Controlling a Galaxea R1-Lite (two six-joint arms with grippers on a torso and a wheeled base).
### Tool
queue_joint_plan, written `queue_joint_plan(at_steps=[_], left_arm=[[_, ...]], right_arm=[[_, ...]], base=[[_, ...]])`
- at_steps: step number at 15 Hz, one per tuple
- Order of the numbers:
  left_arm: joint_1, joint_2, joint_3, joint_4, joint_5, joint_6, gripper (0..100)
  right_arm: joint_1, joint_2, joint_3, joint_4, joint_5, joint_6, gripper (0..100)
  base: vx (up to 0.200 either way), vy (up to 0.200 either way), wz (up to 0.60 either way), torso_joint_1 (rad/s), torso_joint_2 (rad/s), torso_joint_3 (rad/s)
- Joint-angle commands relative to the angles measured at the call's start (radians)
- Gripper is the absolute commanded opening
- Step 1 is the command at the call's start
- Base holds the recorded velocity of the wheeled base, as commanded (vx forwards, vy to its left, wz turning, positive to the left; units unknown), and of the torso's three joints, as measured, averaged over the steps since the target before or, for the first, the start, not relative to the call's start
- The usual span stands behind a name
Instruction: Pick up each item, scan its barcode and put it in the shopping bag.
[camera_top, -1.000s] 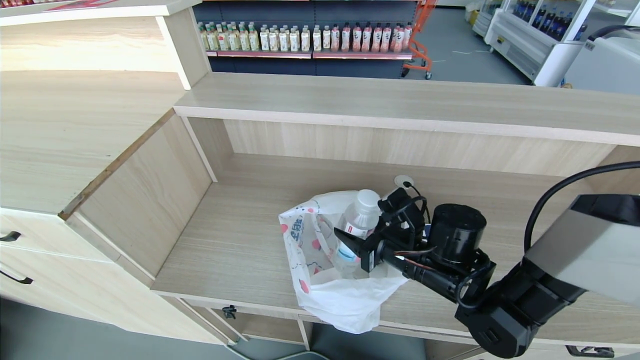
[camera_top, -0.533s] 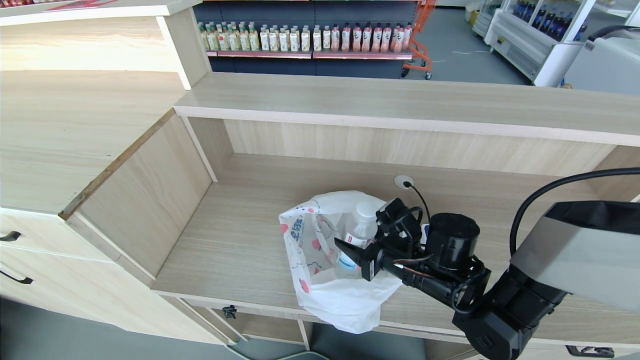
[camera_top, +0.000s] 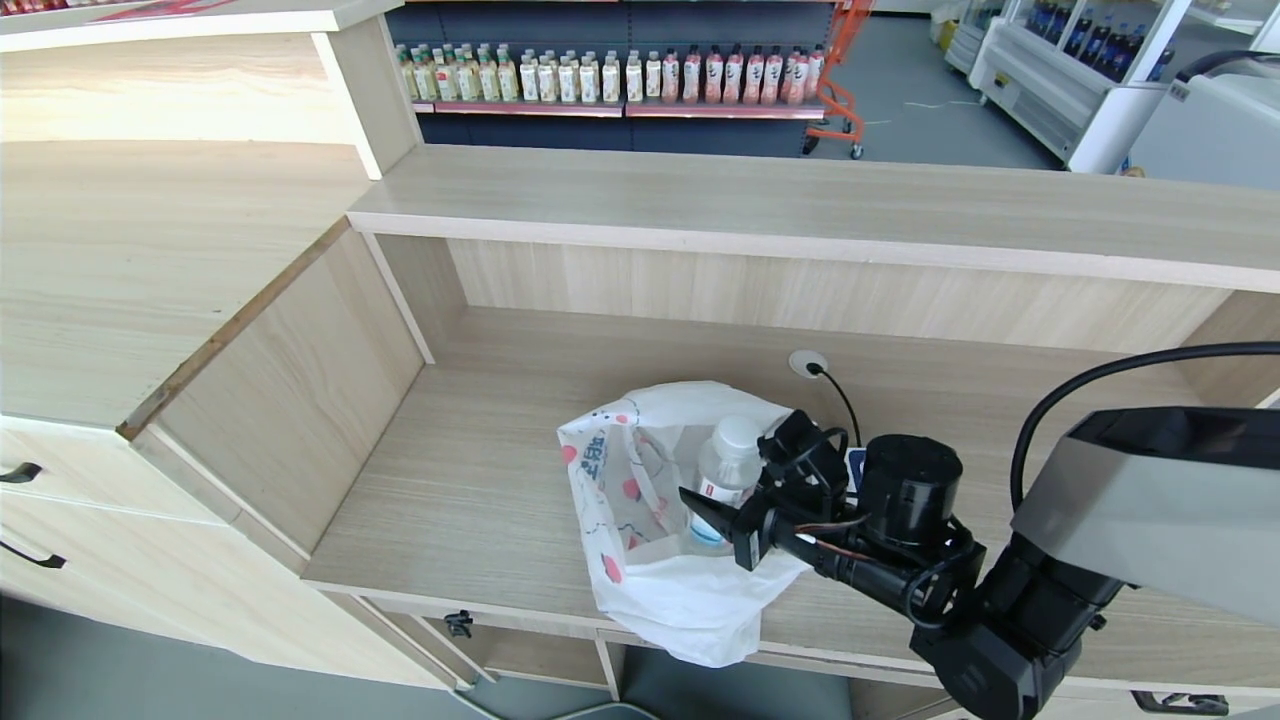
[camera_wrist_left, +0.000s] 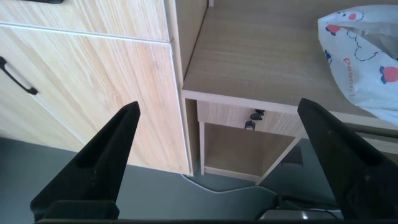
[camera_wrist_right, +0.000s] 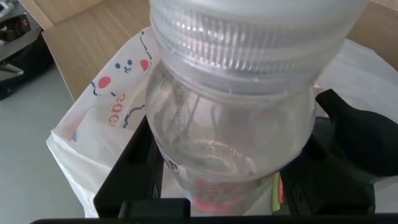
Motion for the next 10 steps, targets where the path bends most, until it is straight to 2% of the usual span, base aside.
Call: queue_joint_plan(at_steps=[1, 9, 10], left_arm=[[0.0, 0.0, 0.0, 0.0, 0.0, 0.0, 100], [0.0, 0.0, 0.0, 0.0, 0.0, 0.0, 100], [0.0, 0.0, 0.0, 0.0, 0.0, 0.0, 100]], right_arm=[[-0.001, 0.004, 0.002, 0.001, 0.001, -0.001, 0], [-0.003, 0.007, 0.01, 0.001, 0.002, -0.001, 0], [-0.003, 0.008, 0.013, -0.001, 0.002, -0.001, 100]], base=[[0.0, 0.0, 0.0, 0.0, 0.0, 0.0], [0.0, 0.0, 0.0, 0.0, 0.0, 0.0], [0.0, 0.0, 0.0, 0.0, 0.0, 0.0]])
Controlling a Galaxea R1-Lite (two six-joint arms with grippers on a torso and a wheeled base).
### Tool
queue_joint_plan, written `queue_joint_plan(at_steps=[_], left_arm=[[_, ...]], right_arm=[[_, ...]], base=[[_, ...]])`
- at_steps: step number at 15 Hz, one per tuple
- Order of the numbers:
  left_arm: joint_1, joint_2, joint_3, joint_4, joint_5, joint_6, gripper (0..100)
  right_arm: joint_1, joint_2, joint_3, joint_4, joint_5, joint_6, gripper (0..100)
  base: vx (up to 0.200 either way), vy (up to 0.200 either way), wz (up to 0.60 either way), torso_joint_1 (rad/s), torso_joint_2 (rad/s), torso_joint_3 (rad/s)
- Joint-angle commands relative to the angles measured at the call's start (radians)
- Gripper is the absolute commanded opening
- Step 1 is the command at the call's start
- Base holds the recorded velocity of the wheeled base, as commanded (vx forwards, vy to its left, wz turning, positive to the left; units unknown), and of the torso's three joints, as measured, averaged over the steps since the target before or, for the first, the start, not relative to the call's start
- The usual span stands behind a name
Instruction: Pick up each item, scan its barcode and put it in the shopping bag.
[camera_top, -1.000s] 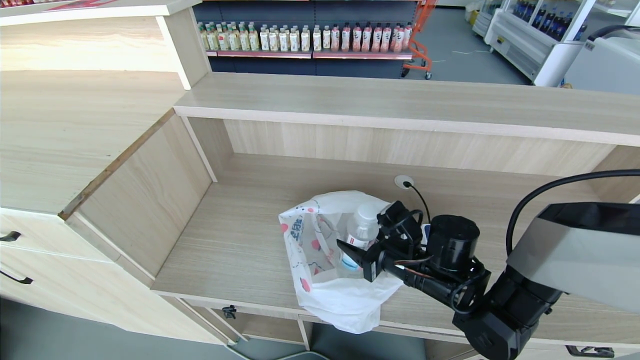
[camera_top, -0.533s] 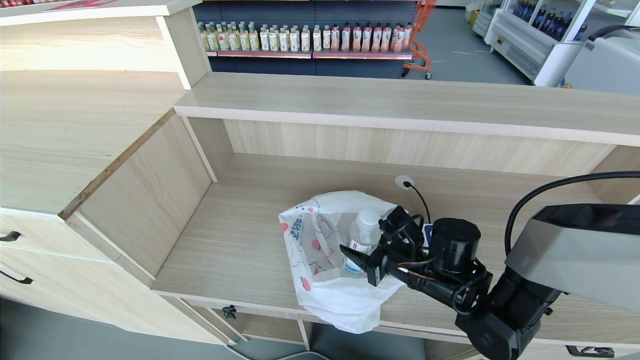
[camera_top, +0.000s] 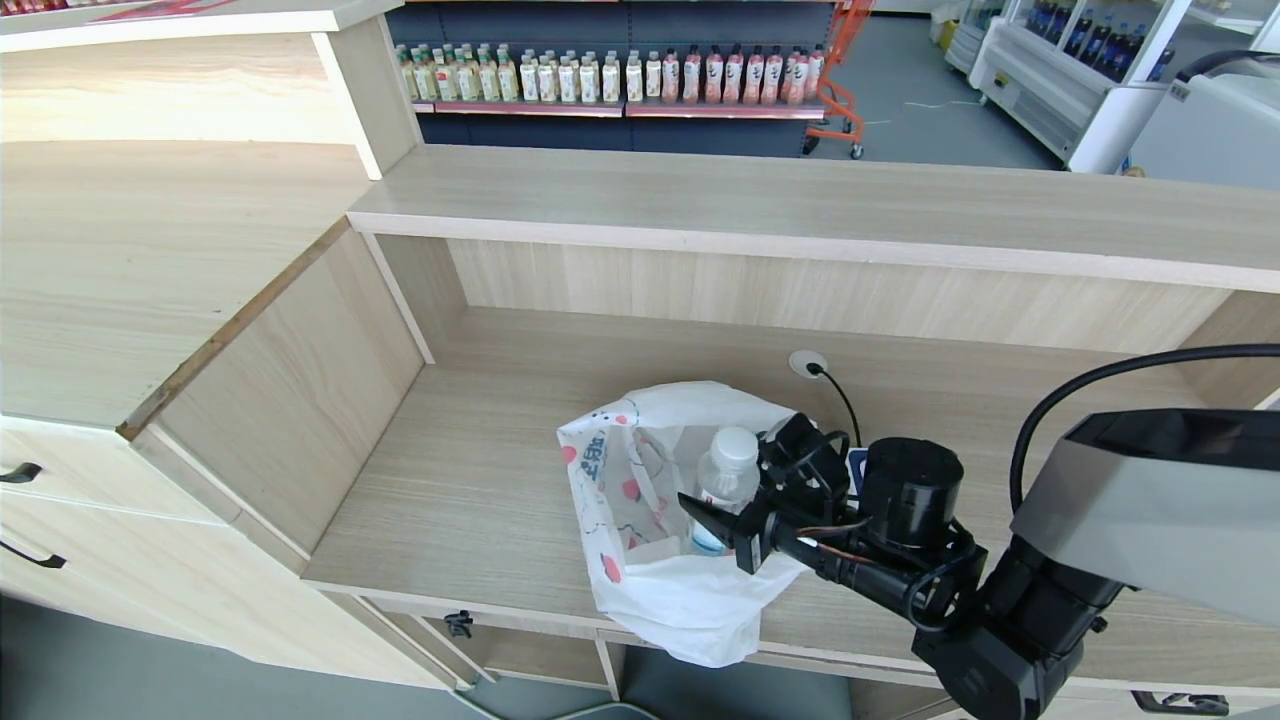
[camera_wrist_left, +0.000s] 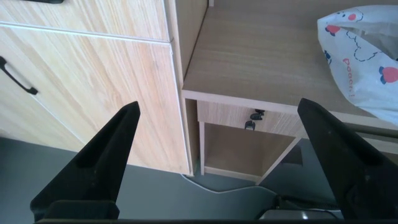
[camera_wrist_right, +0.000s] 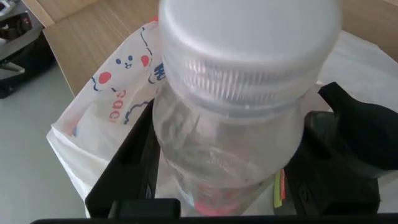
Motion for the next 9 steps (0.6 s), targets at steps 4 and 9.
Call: queue_joint_plan(at_steps=[4, 9], left_arm=[[0.0, 0.0, 0.0, 0.0, 0.0, 0.001, 100], [0.0, 0.0, 0.0, 0.0, 0.0, 0.001, 100]], right_arm=[[0.002, -0.006, -0.005, 0.0, 0.012, 0.003, 100], [0.009, -0.097, -0.002, -0.001, 0.009, -0.001, 100]], base=[[0.0, 0.0, 0.0, 0.0, 0.0, 0.0], [0.0, 0.0, 0.0, 0.0, 0.0, 0.0]])
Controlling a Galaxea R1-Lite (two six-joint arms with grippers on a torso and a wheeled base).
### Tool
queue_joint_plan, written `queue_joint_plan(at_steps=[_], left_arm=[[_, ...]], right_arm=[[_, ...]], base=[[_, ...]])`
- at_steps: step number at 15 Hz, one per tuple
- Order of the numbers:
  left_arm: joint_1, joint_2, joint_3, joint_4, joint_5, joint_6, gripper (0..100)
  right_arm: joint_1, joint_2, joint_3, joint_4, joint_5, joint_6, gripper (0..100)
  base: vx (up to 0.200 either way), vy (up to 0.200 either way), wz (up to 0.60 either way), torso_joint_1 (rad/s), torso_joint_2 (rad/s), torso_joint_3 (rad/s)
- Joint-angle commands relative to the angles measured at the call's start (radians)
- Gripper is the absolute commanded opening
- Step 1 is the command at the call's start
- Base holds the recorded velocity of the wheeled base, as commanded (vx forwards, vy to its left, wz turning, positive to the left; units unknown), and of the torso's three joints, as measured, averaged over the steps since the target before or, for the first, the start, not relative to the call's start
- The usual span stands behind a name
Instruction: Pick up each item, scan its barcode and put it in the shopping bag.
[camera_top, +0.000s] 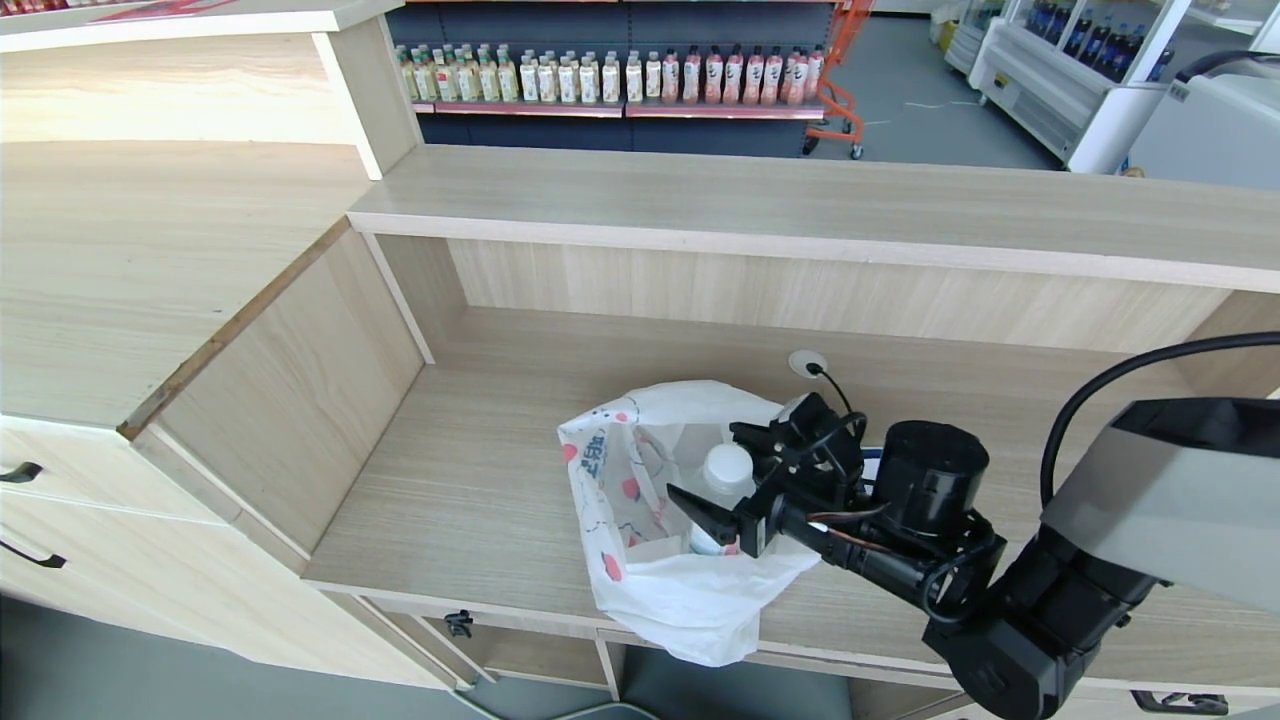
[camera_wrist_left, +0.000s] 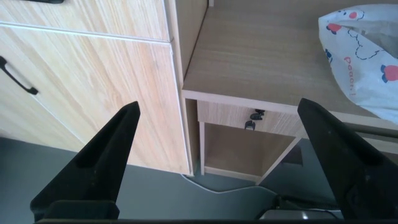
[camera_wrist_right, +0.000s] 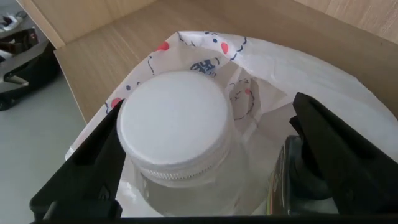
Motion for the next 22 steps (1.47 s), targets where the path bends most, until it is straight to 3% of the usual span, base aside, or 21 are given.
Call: queue_joint_plan(at_steps=[1, 5, 7, 11, 16, 22], left_arm=[[0.0, 0.0, 0.0, 0.0, 0.001, 0.0, 100], [0.0, 0.0, 0.0, 0.0, 0.001, 0.0, 100], [0.0, 0.0, 0.0, 0.0, 0.001, 0.0, 100], [0.0, 0.0, 0.0, 0.0, 0.001, 0.0, 100], [0.0, 0.0, 0.0, 0.0, 0.001, -0.001, 100], [0.0, 0.0, 0.0, -0.002, 0.001, -0.003, 100]], right_arm=[[0.01, -0.053, 0.002, 0.006, -0.003, -0.013, 100], [0.001, -0.157, -0.006, 0.051, -0.008, -0.048, 100], [-0.004, -0.275, -0.038, 0.173, -0.014, -0.048, 100], [-0.022, -0.47, -0.101, 0.371, -0.143, -0.089, 100], [0.018, -0.915, -0.001, 0.879, -0.384, -0.095, 100], [0.025, -1.065, 0.14, 0.91, -0.454, -0.082, 100]], base=[[0.0, 0.0, 0.0, 0.0, 0.0, 0.0], [0.0, 0.0, 0.0, 0.0, 0.0, 0.0], [0.0, 0.0, 0.0, 0.0, 0.0, 0.0], [0.0, 0.0, 0.0, 0.0, 0.0, 0.0], [0.0, 0.0, 0.0, 0.0, 0.0, 0.0], [0.0, 0.0, 0.0, 0.0, 0.0, 0.0]])
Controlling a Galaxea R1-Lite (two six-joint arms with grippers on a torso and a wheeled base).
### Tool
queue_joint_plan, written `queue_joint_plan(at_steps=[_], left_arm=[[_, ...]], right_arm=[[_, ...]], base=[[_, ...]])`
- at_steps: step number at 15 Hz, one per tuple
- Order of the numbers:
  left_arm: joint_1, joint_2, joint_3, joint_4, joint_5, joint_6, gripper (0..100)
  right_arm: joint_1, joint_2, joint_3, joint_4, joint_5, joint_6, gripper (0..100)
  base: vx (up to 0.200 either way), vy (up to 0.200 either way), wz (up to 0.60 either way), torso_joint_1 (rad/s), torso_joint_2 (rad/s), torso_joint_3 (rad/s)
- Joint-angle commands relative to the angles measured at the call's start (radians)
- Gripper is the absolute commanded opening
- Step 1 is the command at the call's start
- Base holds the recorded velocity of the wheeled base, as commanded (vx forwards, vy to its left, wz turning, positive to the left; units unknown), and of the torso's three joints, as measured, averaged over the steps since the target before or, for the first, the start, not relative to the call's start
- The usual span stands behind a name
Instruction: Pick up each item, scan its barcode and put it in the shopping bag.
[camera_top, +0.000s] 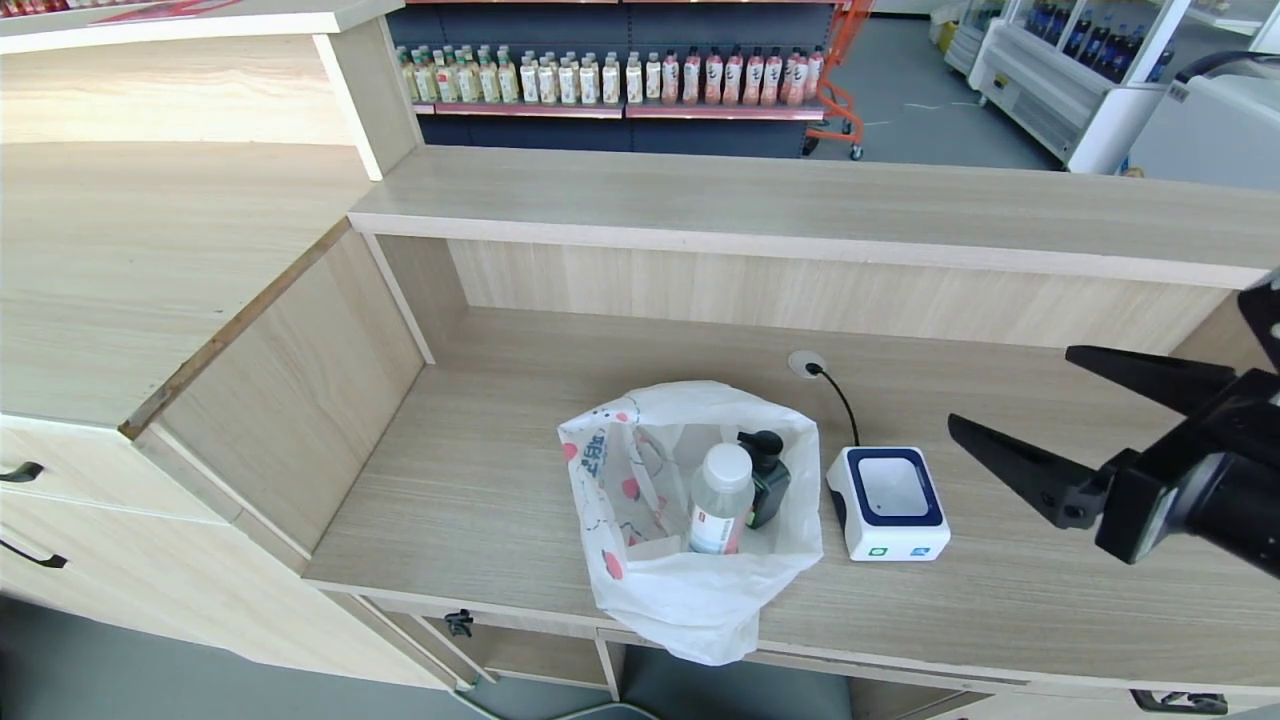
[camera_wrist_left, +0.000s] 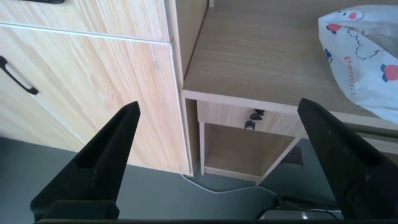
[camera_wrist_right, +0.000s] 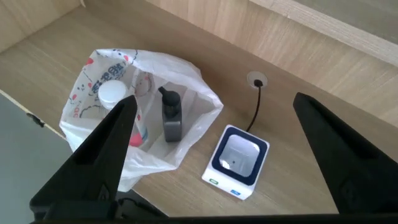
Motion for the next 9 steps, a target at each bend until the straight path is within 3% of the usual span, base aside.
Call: queue_joint_plan(at_steps=[1, 7, 9], left_arm=[[0.0, 0.0, 0.0, 0.0, 0.001, -0.001, 100], [0.0, 0.0, 0.0, -0.002, 0.001, -0.001, 100], [0.0, 0.0, 0.0, 0.0, 0.001, -0.001, 100]], right_arm=[[0.006, -0.078, 0.039, 0.006, -0.002, -0.001, 100], [-0.001, -0.144, 0.092, 0.051, -0.074, 0.001, 100], [-0.046, -0.144, 0.111, 0.044, -0.102, 0.027, 100]], base=[[0.0, 0.0, 0.0, 0.0, 0.0, 0.0], [0.0, 0.0, 0.0, 0.0, 0.0, 0.0], [0.0, 0.0, 0.0, 0.0, 0.0, 0.0]])
